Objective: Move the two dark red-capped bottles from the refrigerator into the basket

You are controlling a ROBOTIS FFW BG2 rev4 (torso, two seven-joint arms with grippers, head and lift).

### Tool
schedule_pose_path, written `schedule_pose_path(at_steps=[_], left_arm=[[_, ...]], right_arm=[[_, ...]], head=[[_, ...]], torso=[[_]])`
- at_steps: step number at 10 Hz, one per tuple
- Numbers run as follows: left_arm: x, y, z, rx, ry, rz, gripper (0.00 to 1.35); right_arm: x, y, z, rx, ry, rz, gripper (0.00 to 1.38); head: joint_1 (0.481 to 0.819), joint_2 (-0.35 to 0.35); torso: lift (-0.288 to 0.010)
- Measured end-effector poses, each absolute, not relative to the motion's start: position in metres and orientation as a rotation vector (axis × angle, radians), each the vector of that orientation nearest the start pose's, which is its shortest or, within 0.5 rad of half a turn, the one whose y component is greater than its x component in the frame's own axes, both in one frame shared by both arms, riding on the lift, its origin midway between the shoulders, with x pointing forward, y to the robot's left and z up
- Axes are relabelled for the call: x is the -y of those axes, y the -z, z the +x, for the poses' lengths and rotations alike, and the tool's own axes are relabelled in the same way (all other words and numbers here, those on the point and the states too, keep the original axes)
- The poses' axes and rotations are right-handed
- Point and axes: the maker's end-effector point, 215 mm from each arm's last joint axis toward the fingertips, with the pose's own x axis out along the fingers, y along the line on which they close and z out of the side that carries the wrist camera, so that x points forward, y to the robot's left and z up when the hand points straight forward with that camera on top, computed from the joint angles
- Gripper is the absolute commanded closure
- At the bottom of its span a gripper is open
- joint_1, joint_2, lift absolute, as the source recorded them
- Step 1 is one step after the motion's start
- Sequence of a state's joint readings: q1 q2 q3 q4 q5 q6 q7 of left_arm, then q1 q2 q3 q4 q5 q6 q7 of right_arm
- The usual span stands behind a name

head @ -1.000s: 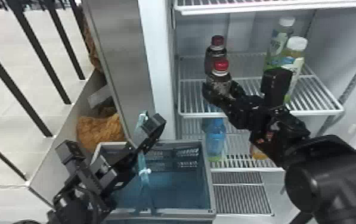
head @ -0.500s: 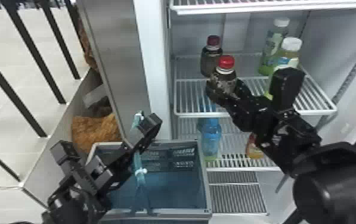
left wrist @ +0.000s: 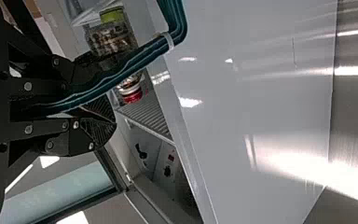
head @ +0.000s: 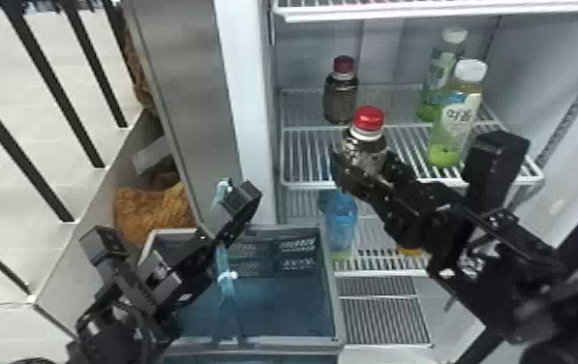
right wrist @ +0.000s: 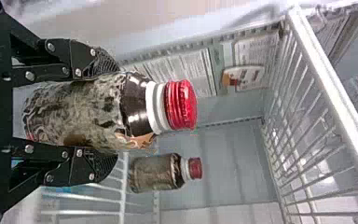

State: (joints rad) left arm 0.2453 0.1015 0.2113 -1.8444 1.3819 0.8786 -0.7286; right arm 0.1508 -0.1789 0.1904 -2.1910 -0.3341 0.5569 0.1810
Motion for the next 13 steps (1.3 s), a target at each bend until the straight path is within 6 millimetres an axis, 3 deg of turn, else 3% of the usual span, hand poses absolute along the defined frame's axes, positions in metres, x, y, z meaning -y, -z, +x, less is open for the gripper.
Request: schedule_pose_path(at_steps=[5,9,13], left_arm=[[-0.119,0.246,0.409,-0.157,1.033,-1.383,1.2],[-0.118,0.245,0.409,-0.156,1.035,-1.383,1.2],[-0.118,0.244,0.41,-0.155,1.036,-1.381,1.2]], right_arm=[[0.038,0.27,0.441,-0.228,-0.649,0.243,1.26],[0.007,0.301,0.404,-0.371,-0.773,0.324,1.26],[-0.022,0.333,0.385,-0.503,-0.89,0.412,1.26]], head=[[0.695,0.107],[0.695,0.15],[0.695,0.198]], torso=[[-0.034],[-0.034],[-0.034]])
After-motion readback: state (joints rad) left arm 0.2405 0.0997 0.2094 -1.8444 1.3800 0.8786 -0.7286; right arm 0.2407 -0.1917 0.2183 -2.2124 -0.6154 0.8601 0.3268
